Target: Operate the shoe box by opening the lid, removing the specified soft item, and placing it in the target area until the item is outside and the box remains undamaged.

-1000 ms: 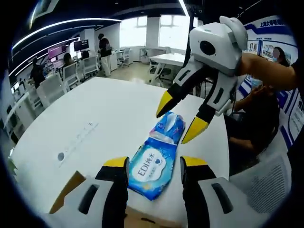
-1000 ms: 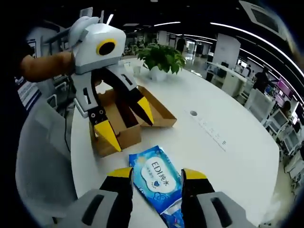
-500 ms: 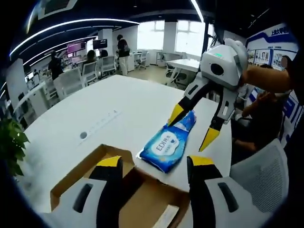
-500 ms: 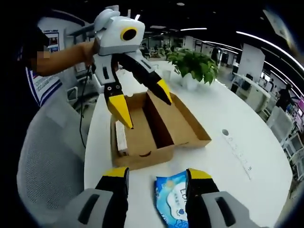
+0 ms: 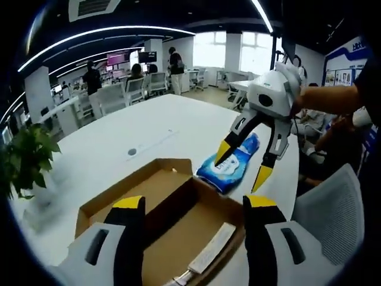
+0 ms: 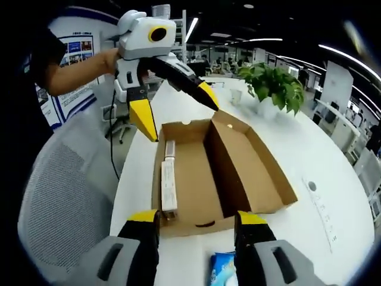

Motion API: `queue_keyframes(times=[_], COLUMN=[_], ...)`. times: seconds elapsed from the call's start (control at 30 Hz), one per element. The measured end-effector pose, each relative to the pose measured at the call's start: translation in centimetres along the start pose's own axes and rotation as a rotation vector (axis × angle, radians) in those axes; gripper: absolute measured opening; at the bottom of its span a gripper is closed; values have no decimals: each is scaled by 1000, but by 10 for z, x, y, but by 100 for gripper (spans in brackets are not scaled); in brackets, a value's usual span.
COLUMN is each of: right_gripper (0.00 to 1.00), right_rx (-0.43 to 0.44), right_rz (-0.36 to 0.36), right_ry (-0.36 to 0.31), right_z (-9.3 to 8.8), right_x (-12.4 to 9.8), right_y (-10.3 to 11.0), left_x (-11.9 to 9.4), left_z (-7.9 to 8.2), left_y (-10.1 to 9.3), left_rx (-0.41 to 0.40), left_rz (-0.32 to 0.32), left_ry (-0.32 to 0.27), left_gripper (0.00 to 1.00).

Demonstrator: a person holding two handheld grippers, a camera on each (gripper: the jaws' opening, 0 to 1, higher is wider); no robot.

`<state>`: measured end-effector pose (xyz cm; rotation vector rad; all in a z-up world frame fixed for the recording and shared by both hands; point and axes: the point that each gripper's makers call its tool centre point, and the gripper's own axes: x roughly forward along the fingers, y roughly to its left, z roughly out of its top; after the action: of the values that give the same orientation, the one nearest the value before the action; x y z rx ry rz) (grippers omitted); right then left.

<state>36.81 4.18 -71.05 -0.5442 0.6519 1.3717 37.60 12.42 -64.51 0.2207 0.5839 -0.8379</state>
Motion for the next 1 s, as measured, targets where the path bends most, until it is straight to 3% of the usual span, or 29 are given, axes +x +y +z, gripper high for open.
queue_keyframes(times=[0.4,1.0], right_gripper=[48,43], right_rx=[-41,-34], right_rz=[83,152], right_ry=[57,117], right_z=[0,-2], right_x=[52,103], right_y=[15,24], left_x=[-44,-79], left_z=[-42,-76], left_y=[14,16], left_rx=[-76,-123], left_rz=[91,173], left_ry=[-11,-14], left_gripper=[78,77])
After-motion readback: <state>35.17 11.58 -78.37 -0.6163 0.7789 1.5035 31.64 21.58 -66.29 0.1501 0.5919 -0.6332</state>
